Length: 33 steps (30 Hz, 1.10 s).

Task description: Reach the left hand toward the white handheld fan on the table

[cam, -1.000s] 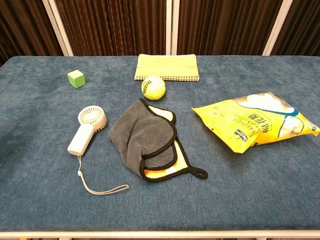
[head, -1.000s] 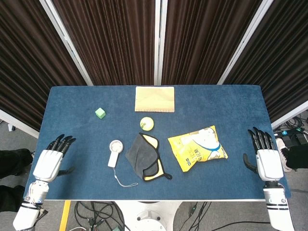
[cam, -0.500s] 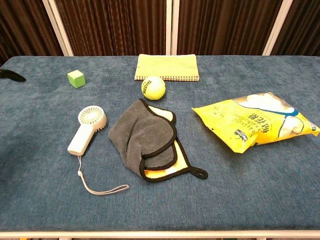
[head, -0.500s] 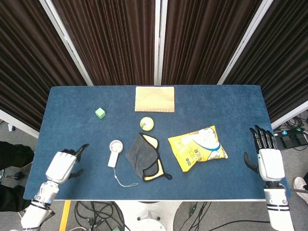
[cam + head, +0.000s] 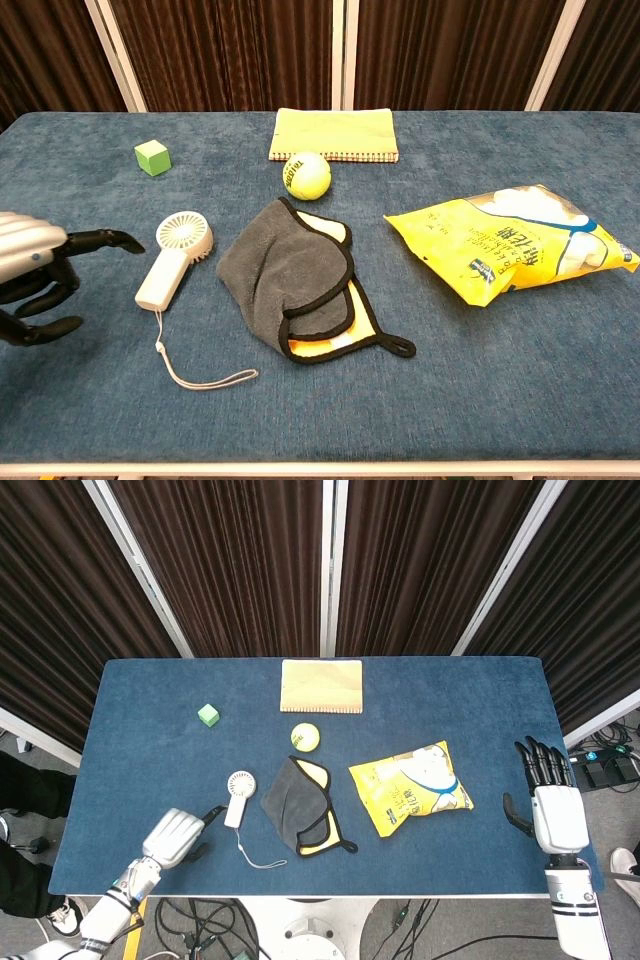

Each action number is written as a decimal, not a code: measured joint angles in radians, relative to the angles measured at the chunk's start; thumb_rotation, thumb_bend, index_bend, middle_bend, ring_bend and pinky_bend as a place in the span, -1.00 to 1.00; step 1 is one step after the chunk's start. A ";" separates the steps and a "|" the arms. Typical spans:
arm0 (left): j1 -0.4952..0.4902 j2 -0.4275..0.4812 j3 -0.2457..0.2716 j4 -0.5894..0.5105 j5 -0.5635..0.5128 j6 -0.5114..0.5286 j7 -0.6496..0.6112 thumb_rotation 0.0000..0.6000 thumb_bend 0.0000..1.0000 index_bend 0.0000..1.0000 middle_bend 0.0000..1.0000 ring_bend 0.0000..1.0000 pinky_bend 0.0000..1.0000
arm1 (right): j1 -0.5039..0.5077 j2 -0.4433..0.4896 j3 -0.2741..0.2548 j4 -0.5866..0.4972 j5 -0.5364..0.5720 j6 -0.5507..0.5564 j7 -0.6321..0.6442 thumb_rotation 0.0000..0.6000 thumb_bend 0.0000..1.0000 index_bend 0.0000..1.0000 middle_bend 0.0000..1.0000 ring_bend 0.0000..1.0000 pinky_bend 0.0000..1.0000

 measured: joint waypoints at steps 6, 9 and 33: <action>-0.021 -0.032 -0.012 0.022 -0.011 -0.008 0.012 1.00 -0.24 -0.73 0.65 0.64 0.47 | 0.003 -0.002 -0.002 0.001 0.008 -0.012 -0.005 1.00 -0.29 -1.00 -1.00 -1.00 -1.00; -0.027 -0.044 -0.015 0.039 -0.023 -0.013 0.022 1.00 -0.24 -0.73 0.65 0.64 0.47 | 0.004 -0.003 -0.002 0.003 0.013 -0.016 -0.004 1.00 -0.29 -1.00 -1.00 -1.00 -1.00; -0.069 -0.072 -0.025 0.077 -0.103 -0.046 0.037 1.00 -0.24 -0.73 0.65 0.64 0.47 | 0.007 0.002 0.001 0.005 0.029 -0.022 -0.007 1.00 -0.30 -1.00 -1.00 -1.00 -1.00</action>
